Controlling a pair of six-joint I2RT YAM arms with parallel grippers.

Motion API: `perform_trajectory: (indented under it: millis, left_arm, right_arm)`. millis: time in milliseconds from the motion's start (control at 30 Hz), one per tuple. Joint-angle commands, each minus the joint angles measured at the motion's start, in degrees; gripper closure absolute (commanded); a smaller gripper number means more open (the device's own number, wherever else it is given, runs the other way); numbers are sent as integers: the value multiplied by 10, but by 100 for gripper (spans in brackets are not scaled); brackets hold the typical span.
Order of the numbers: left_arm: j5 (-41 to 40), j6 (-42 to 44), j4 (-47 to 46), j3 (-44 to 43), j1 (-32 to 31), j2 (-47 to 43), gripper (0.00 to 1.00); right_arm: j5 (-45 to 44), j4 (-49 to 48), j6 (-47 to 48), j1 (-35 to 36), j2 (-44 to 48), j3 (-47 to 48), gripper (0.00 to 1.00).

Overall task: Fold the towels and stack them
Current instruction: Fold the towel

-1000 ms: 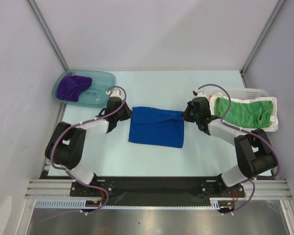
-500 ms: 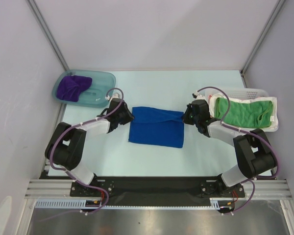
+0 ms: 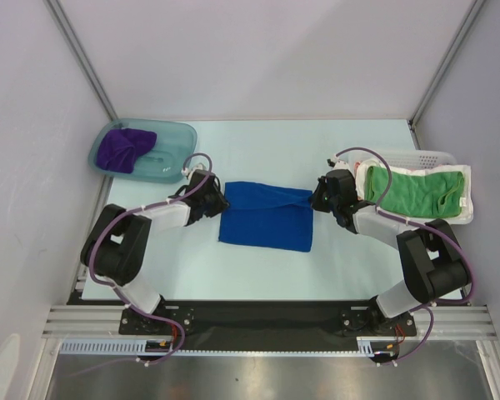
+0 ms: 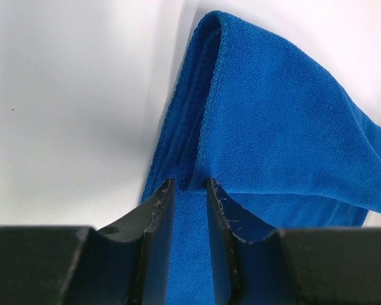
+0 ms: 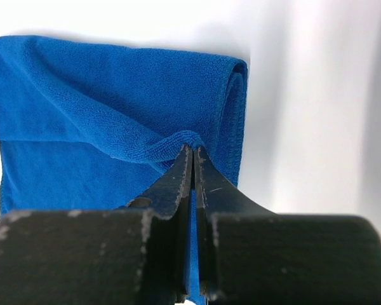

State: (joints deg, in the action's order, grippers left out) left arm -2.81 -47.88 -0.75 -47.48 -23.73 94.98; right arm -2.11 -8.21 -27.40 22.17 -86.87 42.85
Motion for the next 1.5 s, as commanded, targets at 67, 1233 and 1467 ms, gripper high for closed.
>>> perform_trajectory:
  millis: [67,1233,1467]
  left_arm:
    - [1,-13,-22,-25,-5,7,72]
    - [24,75,35,35,18,-90,100]
    - [24,76,29,36,18,-79,100]
  right_arm:
    - [-8,-27,-6,2,3,7,100]
    - [2,56,-43,6,128,-71,54]
    - [3,69,-76,37,95,-62,55]
